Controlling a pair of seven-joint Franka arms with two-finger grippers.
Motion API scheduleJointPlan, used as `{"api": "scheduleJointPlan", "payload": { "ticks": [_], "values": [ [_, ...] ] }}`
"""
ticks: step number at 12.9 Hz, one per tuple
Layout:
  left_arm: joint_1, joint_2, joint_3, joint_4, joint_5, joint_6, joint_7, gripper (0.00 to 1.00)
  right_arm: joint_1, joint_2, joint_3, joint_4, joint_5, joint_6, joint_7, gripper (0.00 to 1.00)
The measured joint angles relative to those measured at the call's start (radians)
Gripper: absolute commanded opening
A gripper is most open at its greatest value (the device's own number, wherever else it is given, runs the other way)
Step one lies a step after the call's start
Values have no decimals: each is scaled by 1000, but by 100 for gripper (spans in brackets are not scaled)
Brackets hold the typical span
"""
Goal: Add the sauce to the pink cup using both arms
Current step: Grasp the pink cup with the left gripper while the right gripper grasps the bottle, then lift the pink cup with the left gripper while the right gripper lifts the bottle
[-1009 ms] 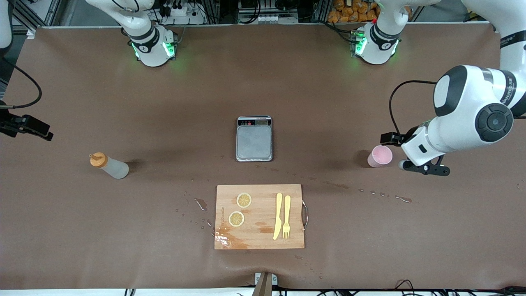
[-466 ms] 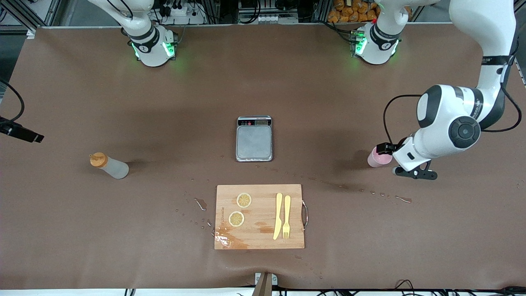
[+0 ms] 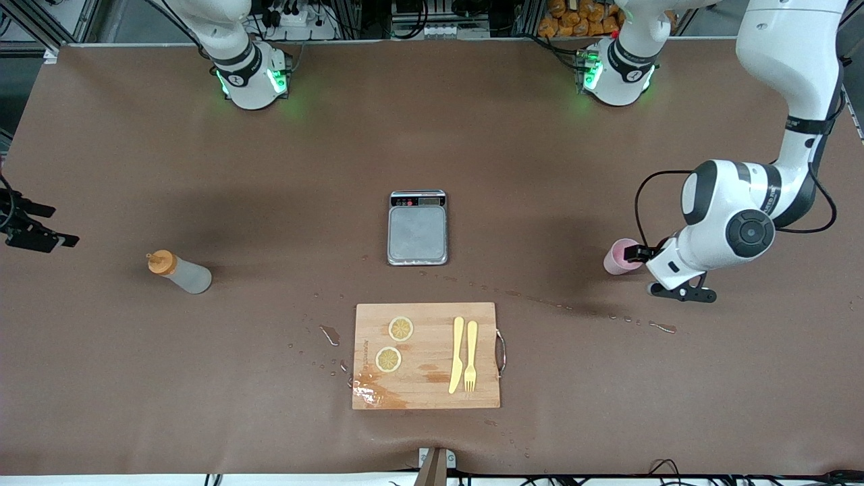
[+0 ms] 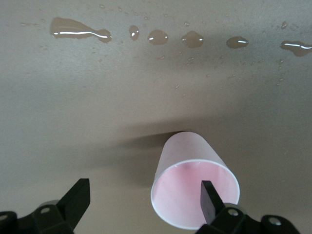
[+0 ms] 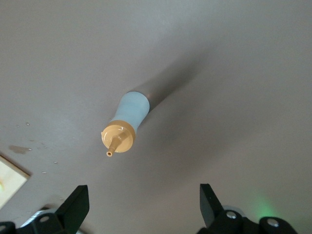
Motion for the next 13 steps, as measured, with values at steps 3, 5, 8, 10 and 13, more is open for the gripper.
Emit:
{"api": "scheduleJointPlan", "payload": {
  "ticks": [3,5,8,10,13],
  "values": [
    [0,13,-1,-8,0,2,0,100,-58,85,0,-3,149,-16,85,100],
    [0,18,-1,-19,0,2,0,100,-93,141,-1,-3,242,-17,110,100],
    [-1,30,-2,-24,0,2,0,13,-127,223,-1,-3,350,-16,122,100],
    [-1,36,-3,-25,0,2,1,0,-162,286,-1,-2,429,-16,123,100],
    [-1,38,-3,-27,0,2,5,0,-198,371,-1,0,502,-14,127,100]
  ]
}}
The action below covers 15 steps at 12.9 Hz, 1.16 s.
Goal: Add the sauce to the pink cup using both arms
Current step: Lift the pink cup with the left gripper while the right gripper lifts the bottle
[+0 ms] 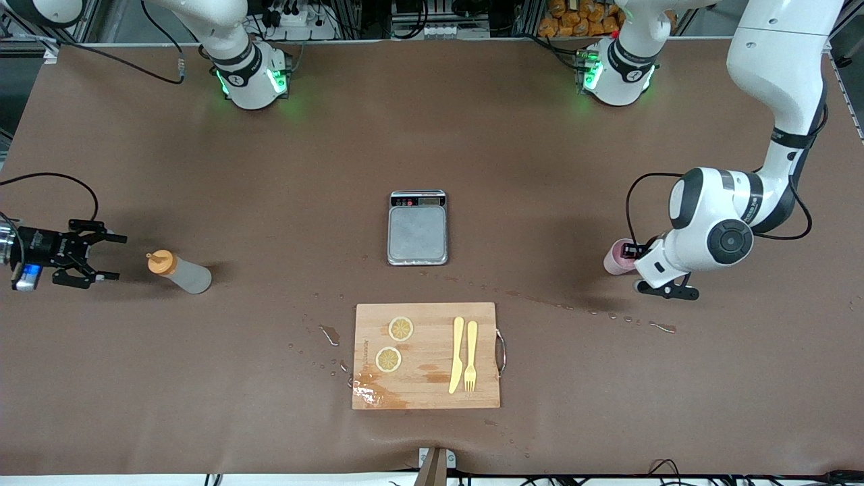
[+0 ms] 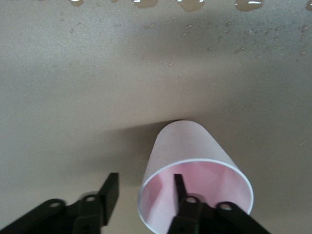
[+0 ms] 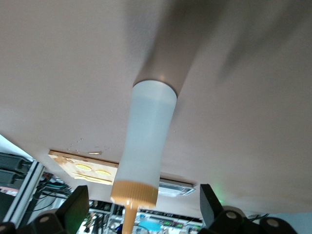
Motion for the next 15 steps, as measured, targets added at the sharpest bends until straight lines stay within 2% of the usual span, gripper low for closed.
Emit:
{"api": "scheduleJointPlan", "payload": {
  "ticks": [3,7,10,15],
  "values": [
    [0,0,0,-1,0,0,0,0,0,66,7,2,53,7,69,100],
    [0,-4,-3,1,0,-2,2,0,3,144,13,4,87,36,79,100],
    [0,-4,-3,3,0,-1,2,0,4,190,14,8,146,46,79,100],
    [0,-43,-2,22,0,5,1,0,22,208,23,11,185,67,79,100]
  ]
}}
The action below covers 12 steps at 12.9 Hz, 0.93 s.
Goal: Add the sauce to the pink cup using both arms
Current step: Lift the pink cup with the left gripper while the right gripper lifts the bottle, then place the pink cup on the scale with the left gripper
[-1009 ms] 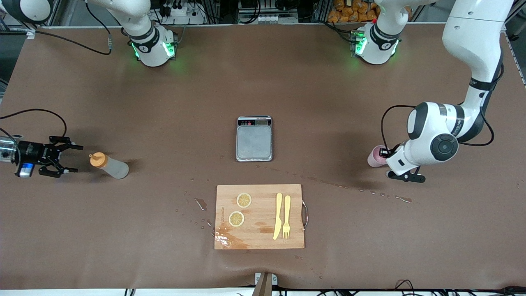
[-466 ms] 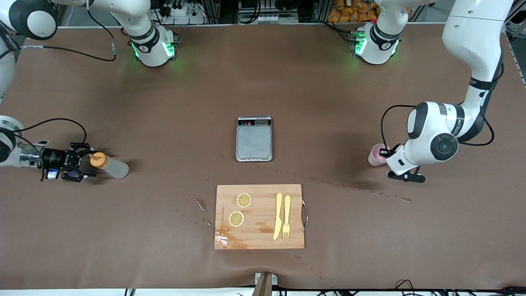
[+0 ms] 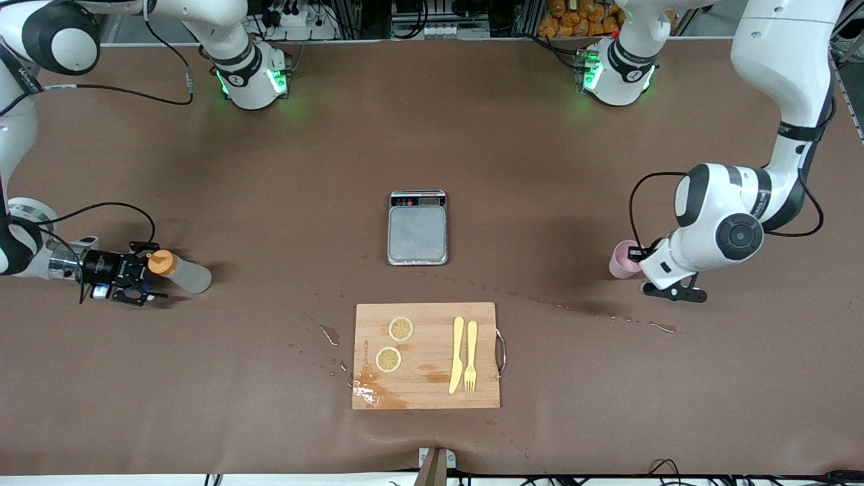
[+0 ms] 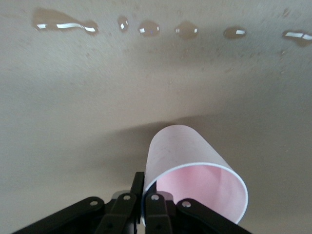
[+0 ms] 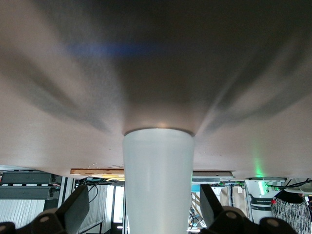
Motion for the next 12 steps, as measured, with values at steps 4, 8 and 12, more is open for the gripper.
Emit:
{"api": "scheduleJointPlan", "payload": {
  "ticks": [4,8,12],
  "values": [
    [-1,-68,-13,40,-1,-3,-21,0,37,2,1,0,6,0,2,97],
    [-9,-89,-136,95,-3,-73,-163,0,40,4,-2,0,6,-2,1,94],
    [-59,-72,-251,118,-70,-74,-320,0,46,11,0,-6,6,-28,0,87]
  ]
}}
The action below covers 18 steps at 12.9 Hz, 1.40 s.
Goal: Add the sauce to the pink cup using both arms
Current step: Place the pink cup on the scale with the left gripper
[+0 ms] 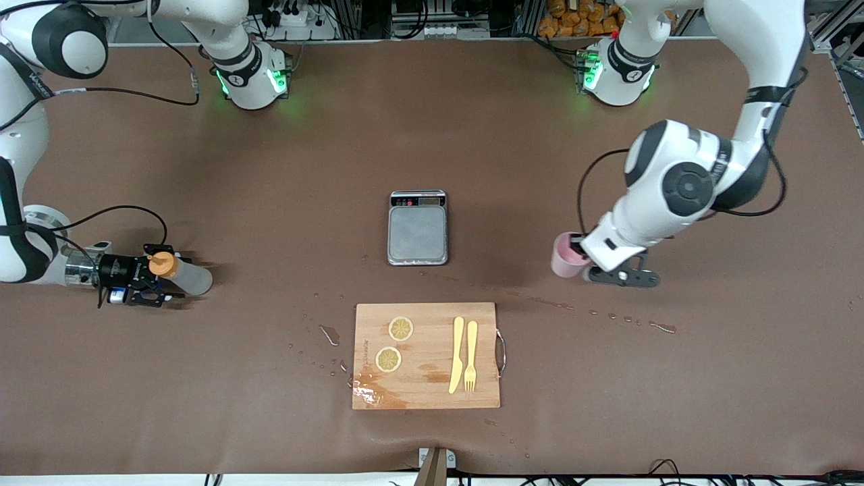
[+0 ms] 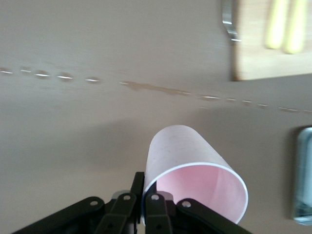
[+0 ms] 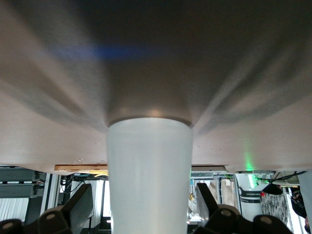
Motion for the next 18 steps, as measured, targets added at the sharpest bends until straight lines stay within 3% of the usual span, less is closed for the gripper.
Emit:
{"api": "scheduleJointPlan", "payload": {
  "ticks": [3,7,11,17,18],
  "values": [
    [-153,64,-15,85,-20,0,-182,0,12,2,1,-2,0,-3,-3,44],
    [-325,203,-15,213,-25,-4,-332,0,13,2,0,1,0,-2,-14,36],
    [-364,342,-11,305,-42,-21,-351,0,46,-6,1,32,-18,0,-6,37],
    [-457,379,29,352,-42,-3,-369,0,189,-114,1,107,-127,28,234,37],
    [-466,387,36,352,-42,17,-369,13,215,-136,1,108,-151,45,277,37]
  ]
}}
